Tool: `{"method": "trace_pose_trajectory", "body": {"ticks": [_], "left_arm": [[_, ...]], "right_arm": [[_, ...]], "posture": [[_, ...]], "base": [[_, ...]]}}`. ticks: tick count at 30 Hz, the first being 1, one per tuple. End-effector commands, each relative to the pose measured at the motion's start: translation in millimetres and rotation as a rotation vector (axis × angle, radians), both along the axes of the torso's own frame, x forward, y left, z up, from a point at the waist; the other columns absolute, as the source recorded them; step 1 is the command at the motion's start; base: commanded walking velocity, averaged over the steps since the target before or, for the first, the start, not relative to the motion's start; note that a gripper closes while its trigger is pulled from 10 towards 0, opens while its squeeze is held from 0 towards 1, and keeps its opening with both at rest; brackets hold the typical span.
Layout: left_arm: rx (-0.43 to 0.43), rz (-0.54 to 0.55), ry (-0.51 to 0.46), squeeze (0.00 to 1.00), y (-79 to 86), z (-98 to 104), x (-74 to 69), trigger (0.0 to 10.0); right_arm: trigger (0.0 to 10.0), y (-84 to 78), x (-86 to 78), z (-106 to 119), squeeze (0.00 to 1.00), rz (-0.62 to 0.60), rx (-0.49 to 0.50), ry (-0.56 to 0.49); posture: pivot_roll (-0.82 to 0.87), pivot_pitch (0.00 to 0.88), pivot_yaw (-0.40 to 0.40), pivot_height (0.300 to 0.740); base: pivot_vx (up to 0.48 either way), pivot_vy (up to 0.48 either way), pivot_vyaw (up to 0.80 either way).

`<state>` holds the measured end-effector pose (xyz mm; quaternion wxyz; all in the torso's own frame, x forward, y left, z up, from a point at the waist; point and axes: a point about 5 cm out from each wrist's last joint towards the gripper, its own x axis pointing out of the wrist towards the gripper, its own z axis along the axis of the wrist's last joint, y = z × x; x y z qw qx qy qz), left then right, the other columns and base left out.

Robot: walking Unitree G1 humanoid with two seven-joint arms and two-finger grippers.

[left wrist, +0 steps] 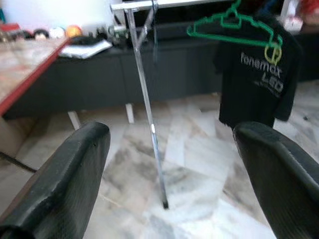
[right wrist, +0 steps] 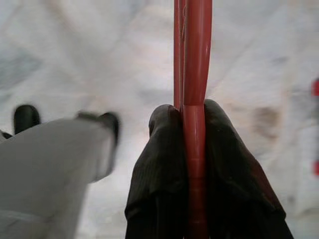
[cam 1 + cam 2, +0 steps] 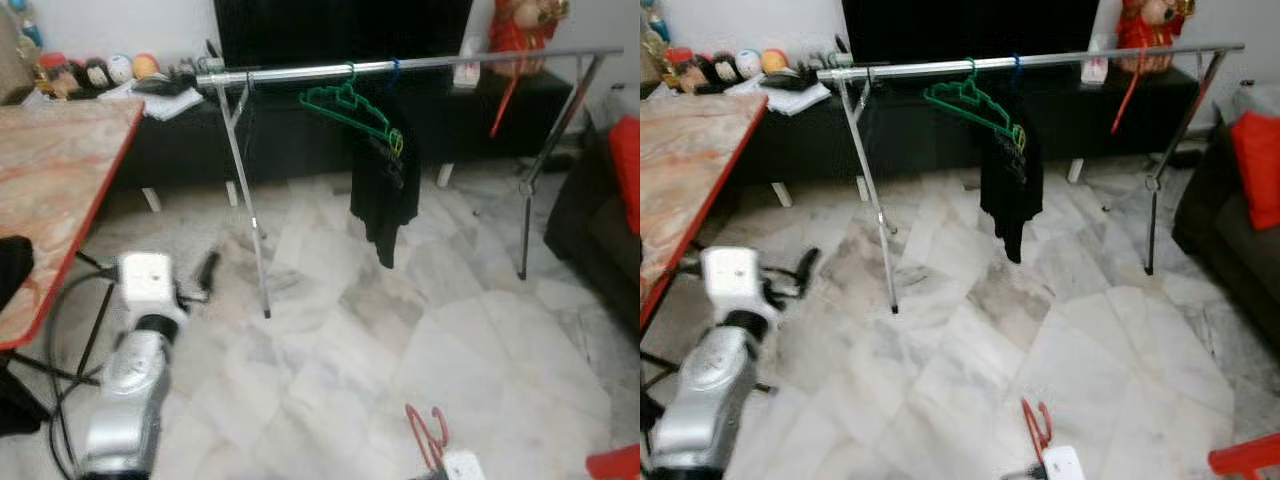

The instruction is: Hang hanger

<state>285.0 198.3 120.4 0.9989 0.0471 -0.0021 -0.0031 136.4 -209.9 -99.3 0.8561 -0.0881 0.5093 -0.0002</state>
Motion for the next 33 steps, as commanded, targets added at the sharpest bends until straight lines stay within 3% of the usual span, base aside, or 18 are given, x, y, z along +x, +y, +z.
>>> {"method": "trace_pose_trajectory", "body": {"ticks": [1, 2, 4, 5, 6, 7, 8, 9, 12, 15, 19, 23, 33], "left_arm": [[0.03, 0.026, 0.085, 0.0, 11.4, -21.4, -3.3, 10.0], [0.063, 0.023, 0.193, 0.0, 15.2, -45.5, -5.9, 10.0], [0.087, 0.021, 0.241, 0.0, 17.5, -57.2, -8.6, 10.0], [0.073, 0.018, 0.327, 0.0, 19.8, -75.6, -14.1, 10.0], [0.111, 0.017, 0.391, 0.0, 21.9, -89.3, -19.3, 10.0], [0.111, 0.017, 0.391, 0.0, 21.9, -89.3, -19.3, 10.0], [0.142, 0.015, 0.476, 0.0, 25.4, -108.5, -28.8, 10.0], [0.139, 0.016, 0.5, 0.0, 26.4, -114.0, -31.8, 10.0], [0.143, 0.021, 0.701, 0.0, 30.8, -152.6, -58.8, 10.0], [0.144, 0.017, 0.769, 0.0, 30.2, -165.0, -69.6, 10.0], [0.138, 0.034, 0.924, 0.0, 32.9, -188.3, -96.7, 10.0], [0.166, 0.015, 0.997, 0.0, 32.7, -198.0, -110.4, 10.0], [0.109, 0.079, 0.997, 0.0, 34.1, -199.9, -111.5, 10.0]], "right_arm": [[10.0, 7.3, 3.4, 0.2, 0.0, -0.001, 0.019, -0.017], [10.0, 7.4, 3.5, 0.2, 0.0, -0.001, 0.02, -0.017], [10.0, 7.6, 3.5, 0.2, 0.0, 0.0, 0.02, -0.017], [10.0, 7.8, 3.5, 0.1, 0.0, -0.001, 0.022, -0.018], [10.0, 7.8, 3.5, 0.1, 0.0, -0.002, 0.022, -0.018], [10.0, 7.8, 3.5, 0.1, 0.0, -0.002, 0.022, -0.018], [10.0, 7.8, 3.5, 0.1, 0.0, -0.003, 0.022, -0.019], [10.0, 7.8, 3.5, 0.1, 0.0, -0.004, 0.022, -0.019], [10.0, 7.3, 3.5, 0.2, 0.0, -0.007, 0.02, -0.019], [10.0, 6.9, 3.3, 0.2, 0.0, -0.007, 0.018, -0.018], [10.0, 7.1, 2.9, 0.0, 0.0, -0.006, 0.018, -0.016], [10.0, 7.5, 3.1, 0.0, 0.0, -0.008, 0.019, -0.018], [10.0, 7.7, 4.1, 0.5, 0.0, -0.02, 0.019, -0.029]], "posture": [[-0.08, 0.0, -0.021, 0.74], [-0.08, 0.0, -0.021, 0.74], [-0.08, 0.0, -0.019, 0.74], [-0.08, 0.0, -0.018, 0.74], [-0.08, 0.0, -0.018, 0.74], [-0.08, 0.0, -0.018, 0.74], [-0.08, 0.0, -0.016, 0.74], [-0.08, 0.0, -0.016, 0.74], [-0.09, 0.0, -0.022, 0.74], [-0.08, 0.0, -0.026, 0.74], [-0.08, 0.0, -0.026, 0.74], [-0.08, 0.0, -0.022, 0.74], [-0.08, 0.0, -0.023, 0.74]], "base": [[0.0, 0.0, 0.0], [0.0, 0.0, 0.0], [0.0, 0.0, 0.0], [0.0, 0.0, 0.0], [0.0, 0.0, 0.0], [0.0, 0.0, 0.0], [0.0, 0.0, 0.0], [0.0, 0.0, 0.0], [0.0, 0.0, 0.0], [0.0, 0.0, 0.0], [0.0, 0.0, 0.0], [0.0, 0.0, 0.0], [0.0, 0.0, 0.0]]}}
